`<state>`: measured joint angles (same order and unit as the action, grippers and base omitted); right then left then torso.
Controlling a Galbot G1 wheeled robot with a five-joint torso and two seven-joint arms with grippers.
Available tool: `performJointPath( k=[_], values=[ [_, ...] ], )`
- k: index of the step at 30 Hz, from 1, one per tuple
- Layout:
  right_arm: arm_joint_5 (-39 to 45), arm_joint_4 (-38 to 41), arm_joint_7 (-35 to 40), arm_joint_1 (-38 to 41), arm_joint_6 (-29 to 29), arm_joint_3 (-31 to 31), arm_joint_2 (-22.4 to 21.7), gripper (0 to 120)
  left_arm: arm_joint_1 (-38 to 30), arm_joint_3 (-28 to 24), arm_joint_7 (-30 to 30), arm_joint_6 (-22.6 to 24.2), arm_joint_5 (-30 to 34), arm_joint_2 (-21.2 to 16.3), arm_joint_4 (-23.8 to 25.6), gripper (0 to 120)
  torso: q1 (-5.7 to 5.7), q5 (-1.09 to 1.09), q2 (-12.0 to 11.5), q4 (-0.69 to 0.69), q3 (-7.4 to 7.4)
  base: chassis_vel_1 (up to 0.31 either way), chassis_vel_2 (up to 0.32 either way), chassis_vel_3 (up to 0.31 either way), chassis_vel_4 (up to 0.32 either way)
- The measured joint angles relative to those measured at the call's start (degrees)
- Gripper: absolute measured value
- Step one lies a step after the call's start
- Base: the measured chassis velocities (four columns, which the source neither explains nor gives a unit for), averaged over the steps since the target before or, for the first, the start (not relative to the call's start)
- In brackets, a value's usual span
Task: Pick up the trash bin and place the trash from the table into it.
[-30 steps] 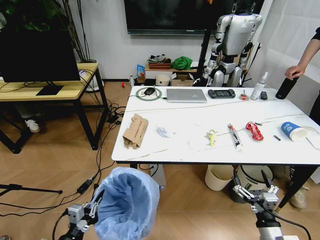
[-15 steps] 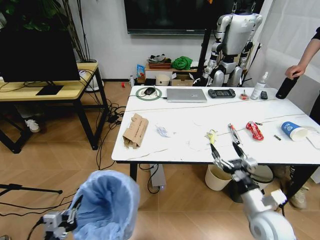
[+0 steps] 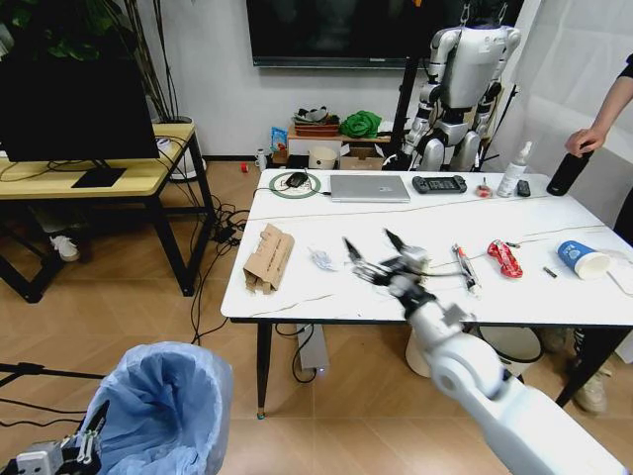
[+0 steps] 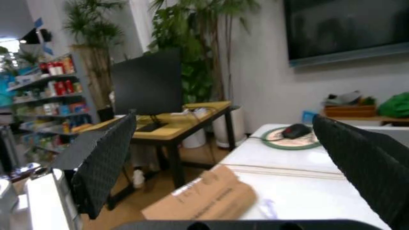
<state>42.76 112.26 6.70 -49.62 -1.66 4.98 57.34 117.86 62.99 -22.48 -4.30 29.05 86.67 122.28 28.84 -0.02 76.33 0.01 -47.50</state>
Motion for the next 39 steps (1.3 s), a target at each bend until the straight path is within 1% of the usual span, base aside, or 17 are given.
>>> performJointPath(
  k=[2, 3, 7, 9, 10, 13, 15, 19, 21, 25, 27, 31, 36, 39],
  values=[
    [0.13, -1.94, 0.43, 3.99, 2.19, 3.43, 2.9, 100, 0.04, -0.28, 0.06, 0.07, -0.41, 0.82, 0.75, 0, -0.01, 0.01, -0.02, -0.01, 0.01, 0.0, 0.0, 0.0, 0.0],
    [0.13, -1.94, 0.43, 3.99, 2.19, 3.43, 2.9, 100, 0.04, -0.28, 0.06, 0.07, -0.41, 0.82, 0.75, 0, -0.01, 0.01, -0.02, -0.01, 0.01, 0.0, 0.0, 0.0, 0.0],
    [-1.0, -5.24, 0.78, 9.84, 6.3, 8.38, 9.29, 100, 0.91, 0.28, 0.05, 0.07, -0.66, 1.83, 2.08, 0, -0.02, -0.01, -0.04, -0.02, 0.02, 0.0, 0.0, 0.0, 0.0],
    [-2.27, -6.64, 0.7, 11.43, 8.06, 9.73, 11.83, 100, 1.08, 1.24, 0.02, 0.07, -0.95, 1.99, 2.11, 0, -0.03, 0.0, -0.05, -0.03, 0.03, 0.0, 0.0, 0.0, 0.0],
    [-2.27, -6.64, 0.7, 11.43, 8.06, 9.73, 11.83, 100, 1.08, 1.24, 0.02, 0.07, -0.95, 1.99, 2.11, 0, -0.03, 0.0, -0.05, -0.03, 0.03, 0.0, 0.0, 0.0, 0.0],
    [-6.0, -9.71, 0.49, 13.08, 10.05, 11.7, 14.71, 100, 0.74, 2.5, 0.07, 0.42, -1.27, 2.04, 1.66, 0, -0.04, -0.01, -0.06, -0.02, 0.04, 0.0, 0.0, 0.0, 0.0],
    [-7.23, -10.59, 0.41, 13.35, 10.47, 12.16, 15.2, 100, 0.54, 2.66, 0.12, 0.69, -1.16, 2.02, 1.54, 0, -0.04, -0.01, -0.06, -0.02, 0.04, 0.0, 0.0, 0.0, 0.0],
    [-14.33, -15.67, 0.22, 13.71, 11.07, 14.19, 17.04, 100, -0.33, 2.92, 0.44, 1.78, -0.85, 1.89, 1.36, 0, -0.04, -0.01, -0.08, -0.02, 0.05, 0.0, 0.0, 0.0, 0.0],
    [-15.18, -16.22, 0.22, 13.62, 11.09, 14.4, 17.18, 100, -0.4, 2.82, 0.52, 2.01, -0.77, 1.87, 1.54, 0, -0.04, 0.0, -0.08, -0.02, 0.05, 0.0, 0.0, 0.0, 0.0],
    [-21.72, -19.54, 0.71, 12.74, 12.09, 15.63, 17.88, 100, -1.22, 2.3, 1.08, 3.1, -0.71, 1.69, 2.5, 0, -0.05, 0.01, -0.09, 0.0, 0.06, 0.0, 0.0, 0.0, 0.0],
    [-22.22, -19.81, 0.8, 12.71, 12.15, 15.72, 17.94, 100, -1.28, 2.25, 1.14, 3.19, -0.71, 1.68, 2.59, 0, -0.05, 0.01, -0.09, 0.0, 0.06, 0.0, 0.0, 0.0, 0.0],
    [-30.71, -24.68, 2.16, 12.63, 12.57, 16.22, 19.04, 100, -1.52, 1.54, 1.58, 3.89, -0.74, 1.69, 3.95, 0, -0.06, 0.02, -0.1, 0.0, 0.06, 0.0, 0.0, 0.0, 0.0],
    [-34.65, -27.63, 3.06, 12.67, 12.56, 16.13, 20.01, 100, -1.49, 1.32, 1.74, 4.07, -0.75, 1.74, 4.64, 0, -0.06, 0.02, -0.11, -0.01, 0.07, 0.0, 0.0, 0.0, 0.0],
    [-35.04, -28.26, 3.14, 12.73, 12.54, 16.11, 20.32, 100, -1.47, 1.34, 1.78, 4.07, -0.75, 1.77, 4.69, 0, -0.06, 0.01, -0.11, -0.01, 0.07, 0.0, 0.0, 0.0, 0.0]
  ],
)
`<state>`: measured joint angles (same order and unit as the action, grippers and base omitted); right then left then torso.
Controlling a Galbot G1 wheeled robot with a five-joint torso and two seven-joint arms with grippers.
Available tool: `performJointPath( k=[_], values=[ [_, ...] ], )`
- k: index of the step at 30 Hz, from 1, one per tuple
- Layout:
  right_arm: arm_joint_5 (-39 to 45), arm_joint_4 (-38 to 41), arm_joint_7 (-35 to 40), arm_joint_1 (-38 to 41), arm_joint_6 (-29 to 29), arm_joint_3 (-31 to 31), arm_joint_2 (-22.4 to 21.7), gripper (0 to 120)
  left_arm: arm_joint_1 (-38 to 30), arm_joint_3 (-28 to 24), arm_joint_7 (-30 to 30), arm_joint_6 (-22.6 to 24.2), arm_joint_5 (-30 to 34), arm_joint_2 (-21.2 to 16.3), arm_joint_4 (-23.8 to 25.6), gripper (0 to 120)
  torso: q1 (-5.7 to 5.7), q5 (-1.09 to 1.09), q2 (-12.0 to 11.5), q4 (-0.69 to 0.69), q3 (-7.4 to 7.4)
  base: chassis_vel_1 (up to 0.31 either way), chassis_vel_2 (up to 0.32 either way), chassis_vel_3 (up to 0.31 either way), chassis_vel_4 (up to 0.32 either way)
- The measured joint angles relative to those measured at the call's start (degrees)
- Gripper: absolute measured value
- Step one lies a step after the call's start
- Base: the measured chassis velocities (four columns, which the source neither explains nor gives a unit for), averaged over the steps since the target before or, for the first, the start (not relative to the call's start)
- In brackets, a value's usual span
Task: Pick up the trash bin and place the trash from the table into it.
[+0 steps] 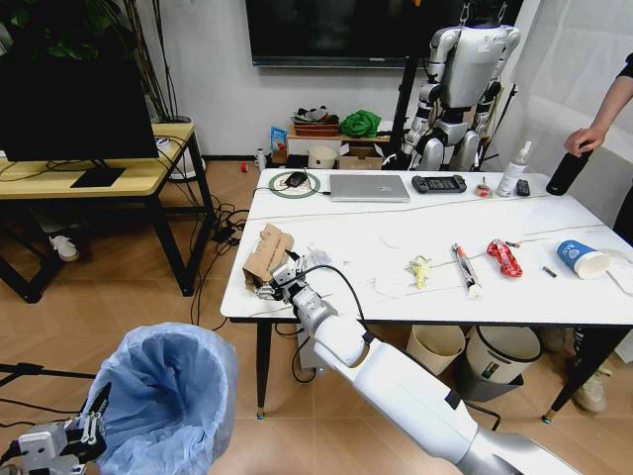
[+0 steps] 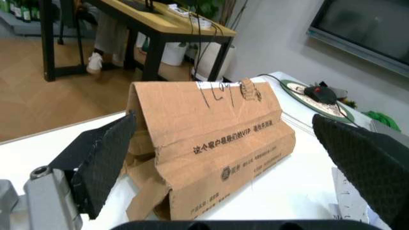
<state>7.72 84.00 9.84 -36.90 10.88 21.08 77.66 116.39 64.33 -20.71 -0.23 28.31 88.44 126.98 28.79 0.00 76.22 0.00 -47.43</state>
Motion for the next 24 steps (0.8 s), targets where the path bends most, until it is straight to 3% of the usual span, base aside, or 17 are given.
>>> performJointPath(
  k=[24],
  values=[
    [-4.94, -6.81, 0.92, 1.3, -0.89, 0.65, 3.58, 100, 0.68, -0.07, -0.15, -0.77, 0.76, 0.94, 0.81, 0, -0.01, 0.0, -0.01, 0.0, 0.01, 0.0, 0.0, 0.0, 0.0]
  ],
)
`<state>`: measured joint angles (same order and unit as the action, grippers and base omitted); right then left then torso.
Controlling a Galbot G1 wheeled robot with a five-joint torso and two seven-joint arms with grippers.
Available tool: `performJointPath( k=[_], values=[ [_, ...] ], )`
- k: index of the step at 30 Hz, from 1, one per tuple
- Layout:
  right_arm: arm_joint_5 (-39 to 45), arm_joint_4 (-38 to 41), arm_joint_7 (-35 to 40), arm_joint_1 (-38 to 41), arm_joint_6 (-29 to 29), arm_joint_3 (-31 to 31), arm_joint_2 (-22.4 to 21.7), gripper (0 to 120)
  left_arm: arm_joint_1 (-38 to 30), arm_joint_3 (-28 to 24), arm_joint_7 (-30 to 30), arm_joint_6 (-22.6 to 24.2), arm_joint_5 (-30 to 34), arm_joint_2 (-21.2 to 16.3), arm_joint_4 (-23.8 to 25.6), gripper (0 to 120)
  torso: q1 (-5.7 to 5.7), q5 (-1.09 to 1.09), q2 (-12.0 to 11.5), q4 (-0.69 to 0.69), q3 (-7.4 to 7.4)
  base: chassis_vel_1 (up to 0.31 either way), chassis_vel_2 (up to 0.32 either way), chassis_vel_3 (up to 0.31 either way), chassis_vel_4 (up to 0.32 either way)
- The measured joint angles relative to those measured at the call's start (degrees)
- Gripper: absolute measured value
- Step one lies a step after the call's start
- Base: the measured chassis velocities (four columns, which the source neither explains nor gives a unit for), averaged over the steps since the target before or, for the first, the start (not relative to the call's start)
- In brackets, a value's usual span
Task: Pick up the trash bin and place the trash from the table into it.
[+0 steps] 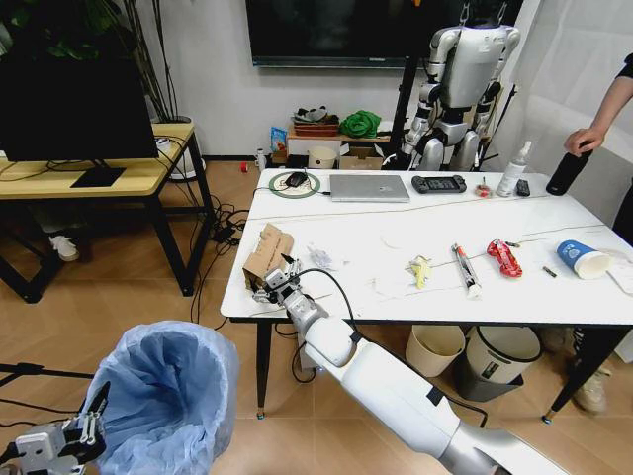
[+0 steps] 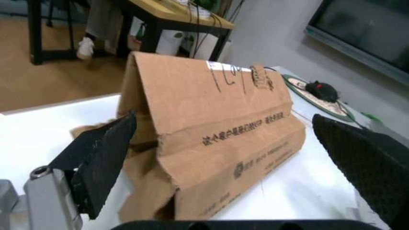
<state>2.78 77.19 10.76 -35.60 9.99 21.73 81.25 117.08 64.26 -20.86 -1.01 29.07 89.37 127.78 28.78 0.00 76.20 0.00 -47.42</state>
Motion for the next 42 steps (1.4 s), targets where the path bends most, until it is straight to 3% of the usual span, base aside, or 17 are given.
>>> performJointPath(
  k=[6, 18, 29, 36, 42],
  values=[
    [-3.44, -1.36, 1.57, 0.05, 0.64, -0.28, 0.44, 86, 0.23, 0.21, -0.19, -0.56, 0.38, 0.1, -0.1, 0, 0.0, 0.0, 0.0, 0.0, 0.0, 0.0, 0.0, 0.0, 0.0],
    [-2.73, -1.53, 2.73, -0.07, 2.42, -0.76, 0.26, 36, 0.73, -0.02, -0.42, -1.34, 0.44, 0.67, -0.53, 0, 0.0, 0.01, 0.0, 0.0, 0.0, 0.0, 0.0, 0.0, 0.0],
    [-0.94, -1.25, 2.81, -0.35, 2.83, -1.02, 0.17, 0, 0.82, -0.22, -0.51, -1.45, 0.65, 0.45, -0.69, 0, 0.0, 0.0, 0.0, 0.0, 0.01, 0.0, 0.0, 0.0, 0.0],
    [4.87, -1.27, 2.3, -0.26, 1.77, -1.88, 0.12, 0, 1.16, -0.49, -0.73, -1.19, 1.24, -0.42, -0.66, 0, 0.0, 0.0, 0.0, -0.01, 0.0, 0.0, 0.0, 0.0, 0.0],
    [16.61, 1.66, -0.34, -0.57, -1.42, -3.85, -1.87, 0, 2.23, -0.06, -0.61, -0.29, 3.13, -4.54, -0.34, 0, 0.0, 0.0, 0.0, -0.01, 0.0, 0.0, 0.0, 0.0, 0.0]
  ],
)
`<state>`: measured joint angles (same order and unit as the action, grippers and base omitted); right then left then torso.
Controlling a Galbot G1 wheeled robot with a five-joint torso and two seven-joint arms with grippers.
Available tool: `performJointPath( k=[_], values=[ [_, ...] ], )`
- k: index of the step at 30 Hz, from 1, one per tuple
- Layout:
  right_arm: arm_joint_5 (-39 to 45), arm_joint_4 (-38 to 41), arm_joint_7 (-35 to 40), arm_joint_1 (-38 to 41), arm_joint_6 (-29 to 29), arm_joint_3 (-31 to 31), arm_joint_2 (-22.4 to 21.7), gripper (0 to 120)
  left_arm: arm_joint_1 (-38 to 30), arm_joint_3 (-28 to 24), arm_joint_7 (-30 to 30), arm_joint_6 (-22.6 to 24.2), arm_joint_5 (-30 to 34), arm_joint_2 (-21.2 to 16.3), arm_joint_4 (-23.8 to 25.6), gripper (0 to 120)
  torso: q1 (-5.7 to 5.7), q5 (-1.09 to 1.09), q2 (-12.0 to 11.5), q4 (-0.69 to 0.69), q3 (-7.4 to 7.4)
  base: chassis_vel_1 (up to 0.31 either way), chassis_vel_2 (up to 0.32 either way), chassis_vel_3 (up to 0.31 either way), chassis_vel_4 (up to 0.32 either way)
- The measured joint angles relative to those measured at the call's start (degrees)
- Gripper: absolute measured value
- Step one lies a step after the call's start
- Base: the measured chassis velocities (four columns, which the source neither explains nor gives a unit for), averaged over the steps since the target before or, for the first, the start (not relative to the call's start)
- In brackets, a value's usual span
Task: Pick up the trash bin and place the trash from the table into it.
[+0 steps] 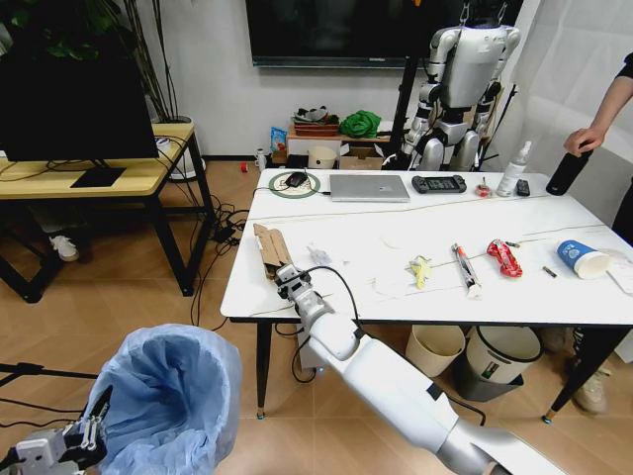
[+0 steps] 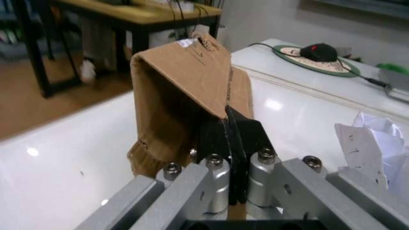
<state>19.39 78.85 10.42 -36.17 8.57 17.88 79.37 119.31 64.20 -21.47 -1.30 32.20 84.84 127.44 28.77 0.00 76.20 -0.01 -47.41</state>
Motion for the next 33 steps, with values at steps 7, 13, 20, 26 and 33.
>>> performJointPath(
  k=[7, 13, 20, 26, 33],
  values=[
    [11.94, 7.84, -1.4, -2.7, -3.46, -3.75, -5.06, 0, -0.05, -1.34, 0.56, 2.0, 2.99, -8.57, -0.35, 0, 0.0, 0.01, 0.0, 0.0, 0.0, 0.0, 0.0, 0.0, 0.0],
    [20.0, 16.31, -3.03, -7.13, -9.29, -6.43, -11.85, 0, -2.5, -4.3, 1.35, 4.35, 4.23, -13.41, -0.3, 0, 0.0, 0.02, 0.0, 0.01, 0.0, 0.0, 0.0, 0.0, 0.0],
    [26.31, 28.05, -8.79, -12.57, -15.92, -7.15, -22.68, 0, -4.16, -5.9, 1.57, 5.65, 4.38, -15.1, -1.0, 0, 0.0, 0.01, 0.0, 0.03, 0.0, 0.0, 0.0, 0.0, 0.0],
    [26.67, 34.79, -11.97, -14.09, -17.87, -3.6, -26.38, 0, -4.49, -6.01, 1.43, 6.35, 3.02, -12.95, -0.86, 0, -0.01, 0.0, 0.0, 0.02, 0.01, 0.0, 0.0, 0.0, 0.0],
    [26.08, 38.75, -13.18, -8.85, -18.79, 4.98, -26.1, 0, -3.95, -6.36, 1.65, 7.48, 2.44, -8.82, 0.34, 0, -0.01, 0.0, 0.0, 0.0, 0.01, 0.0, 0.0, 0.0, 0.0]
  ],
)
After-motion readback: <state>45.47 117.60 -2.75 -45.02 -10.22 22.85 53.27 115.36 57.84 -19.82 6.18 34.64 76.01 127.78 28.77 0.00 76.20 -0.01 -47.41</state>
